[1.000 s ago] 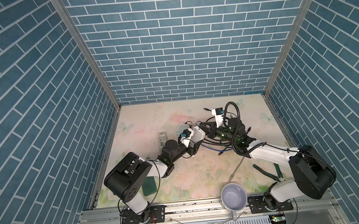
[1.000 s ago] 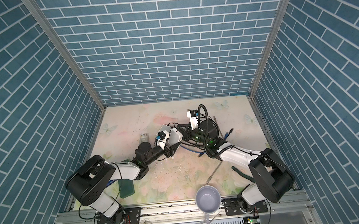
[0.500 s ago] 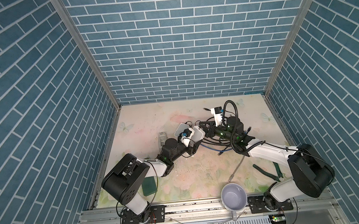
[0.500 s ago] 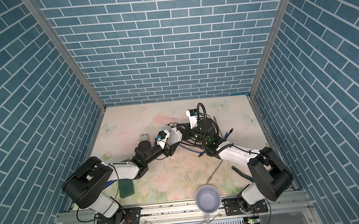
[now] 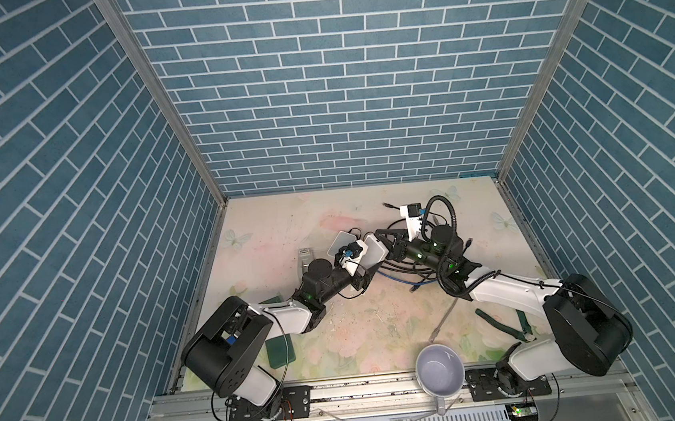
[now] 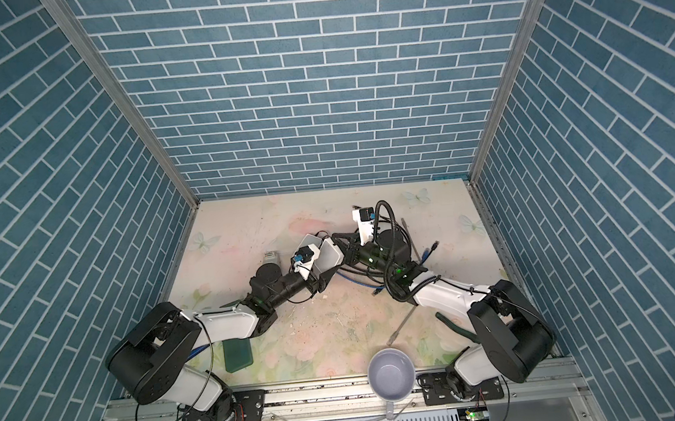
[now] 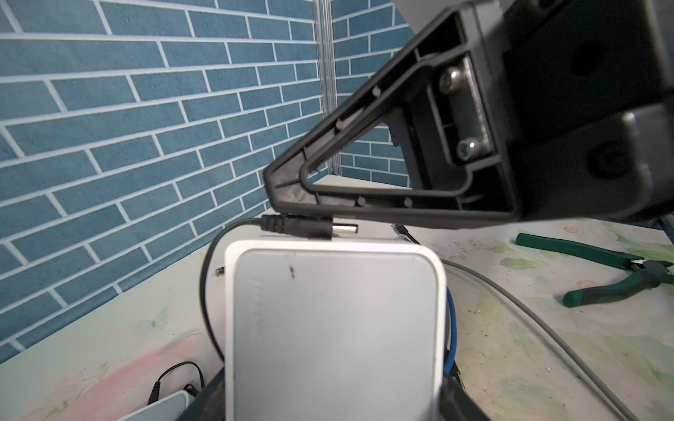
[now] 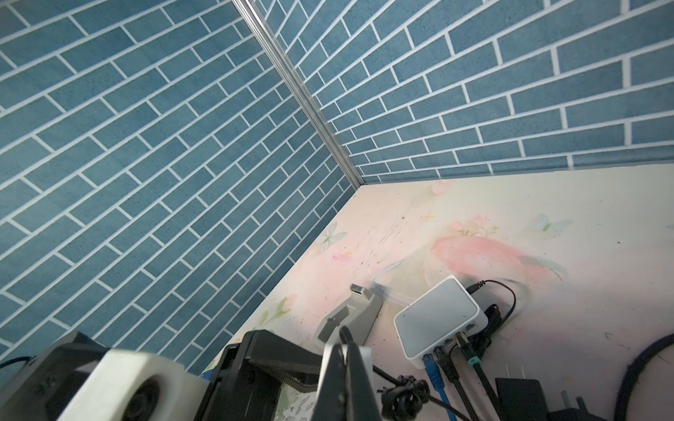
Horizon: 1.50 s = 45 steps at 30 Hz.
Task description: Insert the plug into the switch port
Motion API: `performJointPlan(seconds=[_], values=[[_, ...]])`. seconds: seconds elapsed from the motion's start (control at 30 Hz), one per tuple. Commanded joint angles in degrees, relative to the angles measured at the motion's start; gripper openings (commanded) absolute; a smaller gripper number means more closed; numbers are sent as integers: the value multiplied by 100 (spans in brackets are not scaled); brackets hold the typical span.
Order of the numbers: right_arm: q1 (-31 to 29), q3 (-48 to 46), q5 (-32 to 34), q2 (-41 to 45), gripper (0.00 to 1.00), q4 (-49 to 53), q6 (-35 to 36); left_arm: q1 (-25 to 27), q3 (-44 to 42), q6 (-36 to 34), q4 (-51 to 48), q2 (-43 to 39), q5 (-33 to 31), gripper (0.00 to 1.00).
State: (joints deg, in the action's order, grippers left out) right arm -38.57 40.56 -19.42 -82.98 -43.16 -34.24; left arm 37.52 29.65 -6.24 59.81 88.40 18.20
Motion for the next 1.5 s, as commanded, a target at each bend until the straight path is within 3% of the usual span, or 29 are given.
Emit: performJointPlan(seconds=[0.0, 0.23, 0.47, 0.63, 0.83, 1.03, 1.23, 1.47], values=[[-212, -305, -413, -275, 0, 1557, 70, -69, 346, 58, 2078, -456, -259, 41], [-141, 5, -388, -379, 0, 2192, 366, -64, -375, 81, 1798, -558, -422, 41], [-28, 151, -339, -523, 0, 2895, 764, -58, -960, -24, 96, -1350, -431, 41], [11, 492, -194, -802, 0, 3714, 1243, -62, -1276, -101, -1121, -2191, -810, 41], [-7, 1160, -410, -1172, 3, 4515, 1577, -109, -1712, -35, -1692, -3178, -1592, 42], [-161, 1492, -628, -1546, 21, 4323, 1254, -400, -1376, 351, -3268, -3585, -2244, 45], [-159, 1630, -441, -1632, 23, 4266, 1096, -707, -500, 1053, -5421, -3341, -2434, 49], [-164, 1775, 153, -1389, 24, 4715, 1526, -694, -307, 1795, -6564, -3307, -2376, 51]])
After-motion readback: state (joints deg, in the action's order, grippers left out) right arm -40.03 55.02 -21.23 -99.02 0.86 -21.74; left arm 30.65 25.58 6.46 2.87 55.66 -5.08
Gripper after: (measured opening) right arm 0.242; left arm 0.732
